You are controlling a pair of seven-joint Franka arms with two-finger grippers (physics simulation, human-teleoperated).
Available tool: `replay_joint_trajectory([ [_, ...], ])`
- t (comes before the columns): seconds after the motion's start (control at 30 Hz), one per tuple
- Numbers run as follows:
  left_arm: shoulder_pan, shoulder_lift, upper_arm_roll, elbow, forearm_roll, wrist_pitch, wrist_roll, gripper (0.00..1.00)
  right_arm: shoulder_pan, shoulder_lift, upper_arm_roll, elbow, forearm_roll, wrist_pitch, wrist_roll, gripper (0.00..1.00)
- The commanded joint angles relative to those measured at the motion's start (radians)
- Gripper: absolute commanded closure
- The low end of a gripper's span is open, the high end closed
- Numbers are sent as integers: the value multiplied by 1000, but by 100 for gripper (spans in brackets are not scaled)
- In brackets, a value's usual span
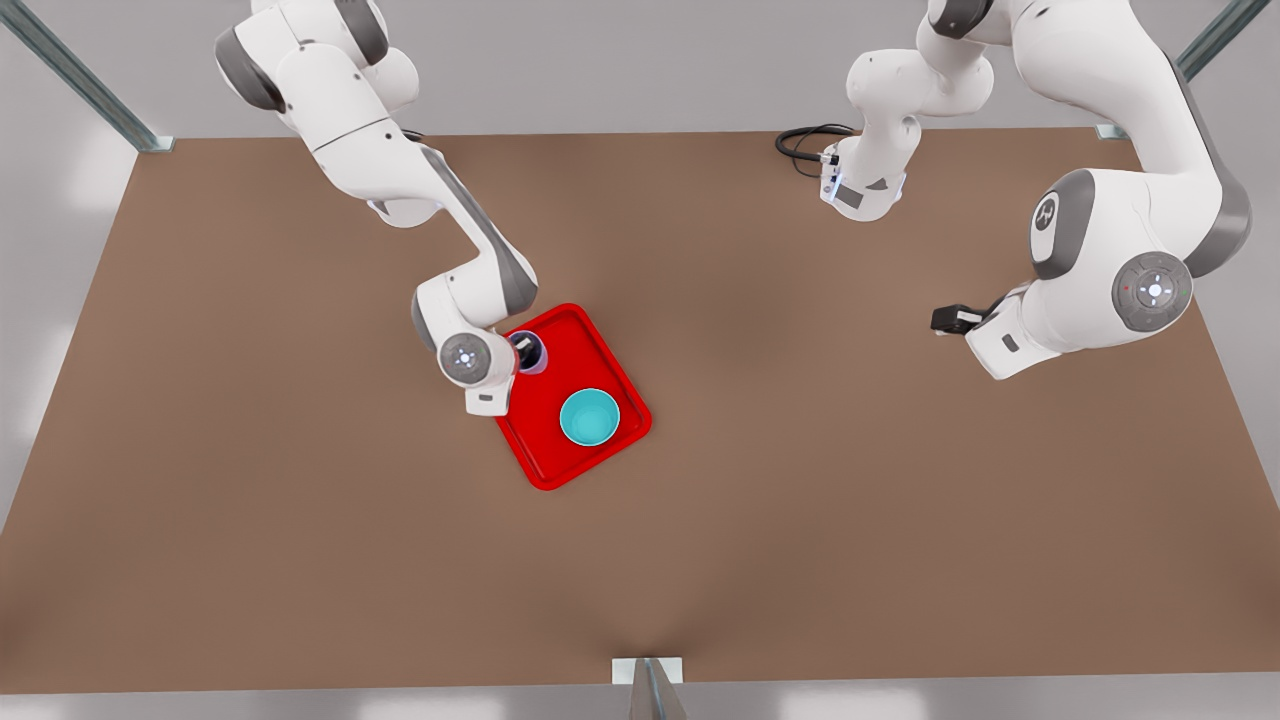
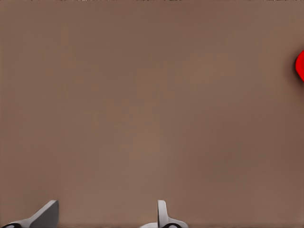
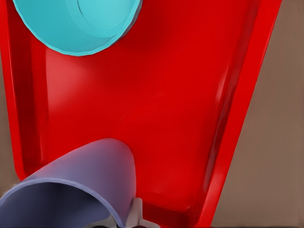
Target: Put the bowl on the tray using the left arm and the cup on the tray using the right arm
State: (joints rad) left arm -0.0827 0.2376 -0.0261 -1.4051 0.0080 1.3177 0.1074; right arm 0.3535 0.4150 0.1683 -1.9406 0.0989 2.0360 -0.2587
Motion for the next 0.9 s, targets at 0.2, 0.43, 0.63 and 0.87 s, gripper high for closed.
replay_joint_trajectory([
  [0.2, 1, 8, 0, 0, 1, 1, 0, 0, 4, -1, 8, -17, -5, 16, 24, 0],
  [0.43, 1, 11, 0, 0, 1, 1, 0, 0, -7, -4, -4, 17, 159, -208, 118, 0],
  [0.63, 1, 14, 0, 3, 1, 0, 0, 0, -1, -53, -338, 330, 50, -410, 176, 2],
  [0.87, 1, 52, -2, 57, 0, 8, -8, 0, -377, -217, -168, 649, -102, -720, 337, 0],
])
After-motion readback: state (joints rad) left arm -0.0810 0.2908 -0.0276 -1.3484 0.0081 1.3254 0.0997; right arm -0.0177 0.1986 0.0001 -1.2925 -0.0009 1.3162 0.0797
